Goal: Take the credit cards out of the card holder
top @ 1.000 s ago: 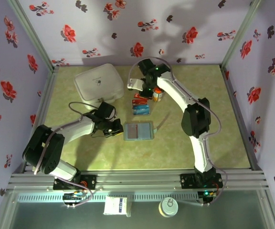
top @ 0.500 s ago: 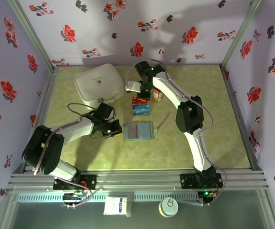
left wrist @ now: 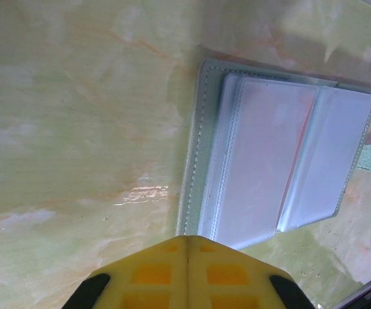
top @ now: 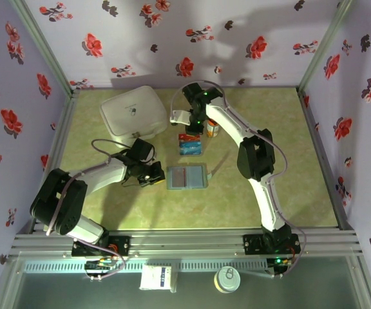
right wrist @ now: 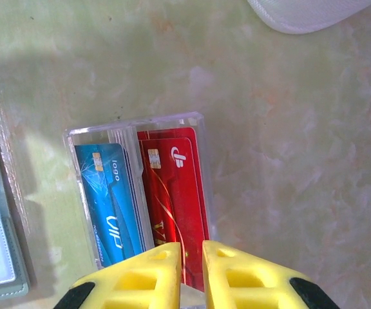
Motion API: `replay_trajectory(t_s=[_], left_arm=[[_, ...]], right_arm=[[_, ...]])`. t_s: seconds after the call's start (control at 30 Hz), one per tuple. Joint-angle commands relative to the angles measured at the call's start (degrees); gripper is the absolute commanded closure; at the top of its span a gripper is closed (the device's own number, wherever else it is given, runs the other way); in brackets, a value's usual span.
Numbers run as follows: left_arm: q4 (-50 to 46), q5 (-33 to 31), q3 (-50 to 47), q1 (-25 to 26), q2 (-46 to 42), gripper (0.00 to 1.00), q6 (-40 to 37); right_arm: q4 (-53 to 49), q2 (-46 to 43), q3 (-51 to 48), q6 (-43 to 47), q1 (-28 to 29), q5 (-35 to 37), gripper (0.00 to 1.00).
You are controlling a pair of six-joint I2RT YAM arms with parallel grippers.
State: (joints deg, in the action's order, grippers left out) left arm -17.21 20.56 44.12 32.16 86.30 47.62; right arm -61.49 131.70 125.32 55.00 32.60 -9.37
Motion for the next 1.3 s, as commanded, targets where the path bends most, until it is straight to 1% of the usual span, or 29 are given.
replay_trajectory(t_s=[0.0, 0.17, 0.37, 0.53, 0.7, 0.83, 0.9, 0.97, 1.1, 1.27], left_arm=[[0.1, 0.0, 1.0, -0.4, 0.7, 0.94, -0.4], [1.4, 0.1, 1.0, -0.4, 0.9, 0.94, -0.4], [2.8, 0.4, 1.4, -0.4, 1.5, 0.95, -0.3], [4.3, 0.8, 1.6, -0.4, 2.5, 0.95, -0.1], [5.6, 1.2, 1.8, -0.3, 4.0, 0.95, 0.2], [6.9, 1.9, 1.8, 0.0, 5.3, 0.96, 0.7], [7.2, 2.1, 2.0, 0.1, 6.0, 0.97, 0.8], [7.3, 2.4, 2.4, 0.3, 6.7, 0.98, 0.8], [7.6, 2.6, 2.6, 0.5, 7.7, 0.99, 0.9], [8.1, 2.6, 2.6, 0.5, 7.7, 1.00, 1.2]], right_arm=[[2.5, -4.1, -2.8, -3.5, -0.3, 0.6, 0.82], [9.8, -9.0, -10.6, -11.3, 0.3, 0.9, 0.82], [20.0, -16.2, -22.4, -26.2, 2.7, 0.9, 0.82], [30.3, -22.7, -33.3, -43.6, 5.5, 2.2, 0.83], [38.6, -28.3, -43.9, -62.6, 7.3, 3.3, 0.87], [47.1, -32.3, -54.1, -78.1, 8.0, 0.3, 0.90], [50.8, -33.5, -58.0, -83.8, 8.1, -2.7, 0.90], [52.1, -34.0, -60.5, -89.1, 8.4, -4.3, 0.90], [51.2, -33.1, -63.0, -94.3, 9.1, -7.7, 0.90], [55.9, -31.2, -66.7, -99.0, 9.6, -14.6, 0.83]])
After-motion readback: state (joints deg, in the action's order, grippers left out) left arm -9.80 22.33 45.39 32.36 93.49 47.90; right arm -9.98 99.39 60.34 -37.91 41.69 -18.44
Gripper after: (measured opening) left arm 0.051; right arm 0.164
